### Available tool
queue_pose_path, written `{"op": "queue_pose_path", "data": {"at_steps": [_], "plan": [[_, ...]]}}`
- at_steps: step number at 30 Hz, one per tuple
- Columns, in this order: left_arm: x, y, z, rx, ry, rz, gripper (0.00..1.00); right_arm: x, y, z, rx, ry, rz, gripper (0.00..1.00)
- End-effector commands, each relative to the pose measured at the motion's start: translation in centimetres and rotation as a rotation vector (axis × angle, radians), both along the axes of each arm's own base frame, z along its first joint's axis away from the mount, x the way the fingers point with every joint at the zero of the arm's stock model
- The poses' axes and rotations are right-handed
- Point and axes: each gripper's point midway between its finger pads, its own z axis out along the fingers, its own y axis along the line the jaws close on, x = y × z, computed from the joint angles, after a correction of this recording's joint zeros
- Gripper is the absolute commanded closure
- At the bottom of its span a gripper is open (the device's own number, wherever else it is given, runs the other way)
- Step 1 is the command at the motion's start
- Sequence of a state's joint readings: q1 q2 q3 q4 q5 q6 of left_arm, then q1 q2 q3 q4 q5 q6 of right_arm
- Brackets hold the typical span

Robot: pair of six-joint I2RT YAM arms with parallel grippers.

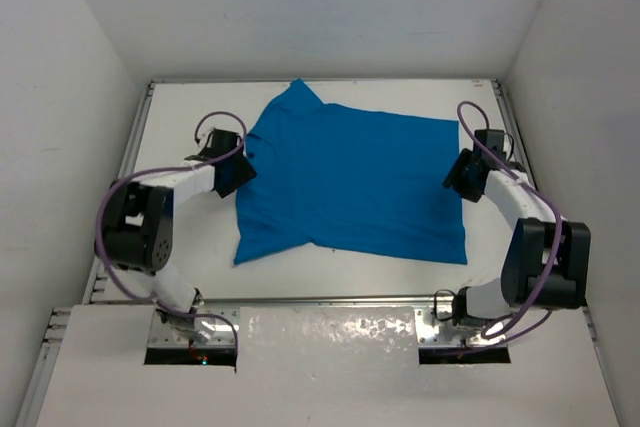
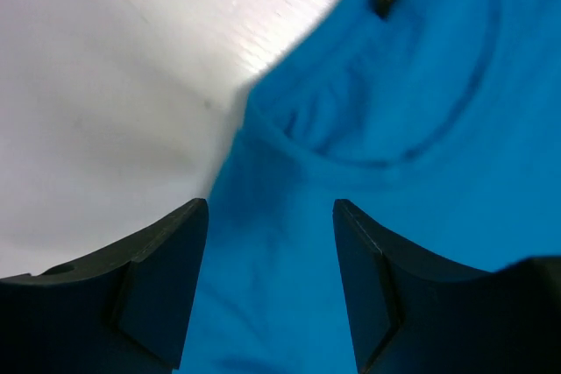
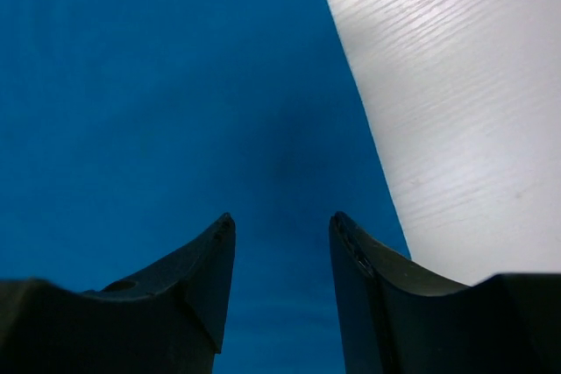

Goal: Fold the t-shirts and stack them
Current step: Flatten out the tshirt

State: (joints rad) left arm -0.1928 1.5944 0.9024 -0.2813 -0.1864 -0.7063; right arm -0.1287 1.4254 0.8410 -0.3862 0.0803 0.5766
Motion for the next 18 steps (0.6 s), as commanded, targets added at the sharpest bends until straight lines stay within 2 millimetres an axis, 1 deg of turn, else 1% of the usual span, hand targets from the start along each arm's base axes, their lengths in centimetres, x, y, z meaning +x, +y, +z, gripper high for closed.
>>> {"op": "queue_pose_path", "data": {"at_steps": [1, 2, 3, 4, 5, 6, 7, 8, 10, 12, 14, 16, 18], "plan": [[2.6, -0.2, -1.1, -0.010, -0.023, -0.039, 0.43, 2.3, 0.8, 1.0, 0.035, -0.061, 0.065, 0.53], [2.5, -0.2, -1.8, -0.013, -0.003, -0.029, 0.43, 2.3, 0.9, 0.8, 0.036, -0.053, 0.072, 0.53], [2.2, -0.2, -3.1, -0.019, 0.028, -0.027, 0.43, 2.5, 0.9, 0.6, 0.037, -0.047, 0.072, 0.53], [1.9, -0.3, -3.8, -0.031, 0.040, -0.018, 0.43, 2.7, 0.9, 0.3, 0.039, -0.041, 0.070, 0.53], [1.8, -0.4, -4.1, -0.037, 0.046, -0.014, 0.43, 3.1, 0.8, 0.2, 0.039, -0.047, 0.069, 0.53], [1.4, -0.2, -5.0, -0.040, 0.075, -0.001, 0.43, 3.3, 0.8, 0.1, 0.043, -0.048, 0.069, 0.53], [1.0, -0.2, -5.5, -0.051, 0.094, 0.014, 0.43, 3.4, 1.1, -0.2, 0.060, -0.043, 0.078, 0.53], [0.7, 0.1, -5.9, -0.055, 0.114, 0.029, 0.43, 3.3, 1.2, -0.4, 0.060, -0.034, 0.082, 0.53], [-0.5, 0.5, -7.0, -0.068, 0.174, 0.064, 0.43, 3.5, 1.1, -0.4, 0.054, -0.031, 0.085, 0.53], [-1.2, 1.0, -7.5, -0.068, 0.205, 0.084, 0.43, 3.5, 1.0, -0.8, 0.051, -0.017, 0.093, 0.53], [-2.9, 1.6, -7.8, -0.052, 0.267, 0.106, 0.43, 3.5, 1.0, -1.2, 0.053, -0.006, 0.084, 0.53], [-3.6, 2.1, -7.6, -0.023, 0.289, 0.117, 0.43, 3.5, 1.1, -1.5, 0.061, -0.003, 0.079, 0.53], [-4.3, 3.0, -6.8, 0.016, 0.289, 0.133, 0.44, 3.5, 1.0, -1.8, 0.061, 0.002, 0.072, 0.53]]}}
